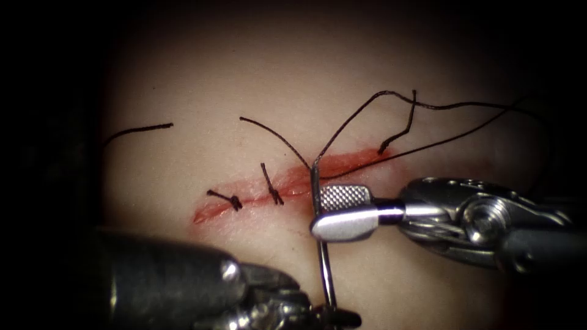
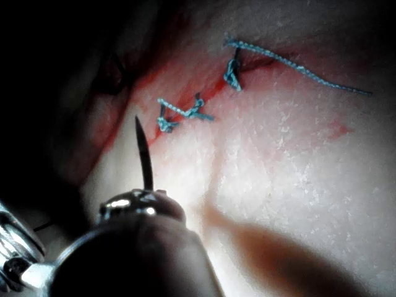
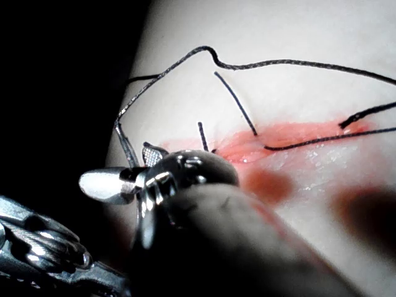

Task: Wound Closure

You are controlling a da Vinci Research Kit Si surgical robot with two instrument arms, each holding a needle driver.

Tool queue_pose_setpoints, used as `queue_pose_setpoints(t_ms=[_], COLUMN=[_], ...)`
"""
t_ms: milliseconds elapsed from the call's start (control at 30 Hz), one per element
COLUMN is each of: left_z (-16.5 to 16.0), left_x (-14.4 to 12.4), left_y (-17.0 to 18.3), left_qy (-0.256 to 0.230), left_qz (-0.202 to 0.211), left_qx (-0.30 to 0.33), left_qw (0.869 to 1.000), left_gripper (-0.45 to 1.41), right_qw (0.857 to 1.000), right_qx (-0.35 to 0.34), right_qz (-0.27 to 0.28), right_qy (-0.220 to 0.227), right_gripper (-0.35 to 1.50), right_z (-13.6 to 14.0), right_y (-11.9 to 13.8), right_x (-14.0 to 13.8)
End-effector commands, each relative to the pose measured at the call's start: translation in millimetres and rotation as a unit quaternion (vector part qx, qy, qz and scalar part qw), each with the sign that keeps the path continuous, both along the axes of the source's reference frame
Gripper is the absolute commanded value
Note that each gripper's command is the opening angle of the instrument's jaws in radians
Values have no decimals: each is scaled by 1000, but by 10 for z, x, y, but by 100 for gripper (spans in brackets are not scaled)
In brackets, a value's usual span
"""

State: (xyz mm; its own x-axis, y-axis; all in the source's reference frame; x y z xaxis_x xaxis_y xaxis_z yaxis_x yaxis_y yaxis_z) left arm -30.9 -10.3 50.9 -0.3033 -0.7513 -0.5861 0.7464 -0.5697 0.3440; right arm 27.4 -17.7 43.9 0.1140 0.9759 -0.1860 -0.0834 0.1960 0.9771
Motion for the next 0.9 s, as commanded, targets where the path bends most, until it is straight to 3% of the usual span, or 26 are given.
queue_pose_setpoints(t_ms=[33, 200, 267, 367, 400, 433, 467, 533, 567, 633, 733, 767, 833, 867, 900], left_z=[4, 1, 0, -1, -2, -4, -6, -14, -23, -41, -72, -83, -93, -95, -94], left_x=[-4, -5, -5, -6, -7, -7, -8, -6, -3, 6, 26, 36, 52, 63, 70], left_y=[-2, -2, -3, -4, -4, -3, -1, 8, 17, 38, 78, 93, 112, 120, 123], left_qy=[-1, -7, -9, -12, -15, -8, 0, -9, -16, -44, -89, -100, -99, -93, -92], left_qz=[-1, -3, -2, -4, -3, -27, -64, -116, -170, -243, -339, -370, -414, -433, -438], left_qx=[0, 2, 3, 3, 1, 23, 40, 59, 100, 161, 266, 313, 366, 381, 380], left_qw=[1000, 1000, 1000, 1000, 1000, 999, 997, 991, 980, 956, 898, 869, 827, 812, 810], left_gripper=[-45, -45, -45, -45, -33, 35, 64, 77, 87, 89, 101, 101, 71, 71, 74], right_qw=[1000, 1000, 999, 998, 999, 999, 999, 999, 999, 993, 980, 976, 961, 951, 942], right_qx=[-6, -22, -21, -32, -33, -33, -34, -39, -51, -115, -196, -217, -276, -308, -335], right_qz=[-4, -20, -24, -34, -32, -30, -29, -13, -11, -9, -13, -12, 0, 11, 19], right_qy=[2, 11, 19, 32, 29, 25, 19, 9, 8, 10, 16, 16, 3, -2, 1], right_gripper=[69, 59, -33, -35, -35, -35, -35, -35, -35, -35, -35, -35, -35, -35, -35], right_z=[4, 9, 10, 13, 14, 15, 16, 19, 21, 28, 41, 45, 55, 59, 64], right_y=[0, 3, 5, 9, 11, 13, 14, 16, 17, 19, 25, 27, 36, 42, 48], right_x=[12, 21, 22, 23, 22, 21, 19, 12, 7, -5, -21, -25, -37, -41, -46])
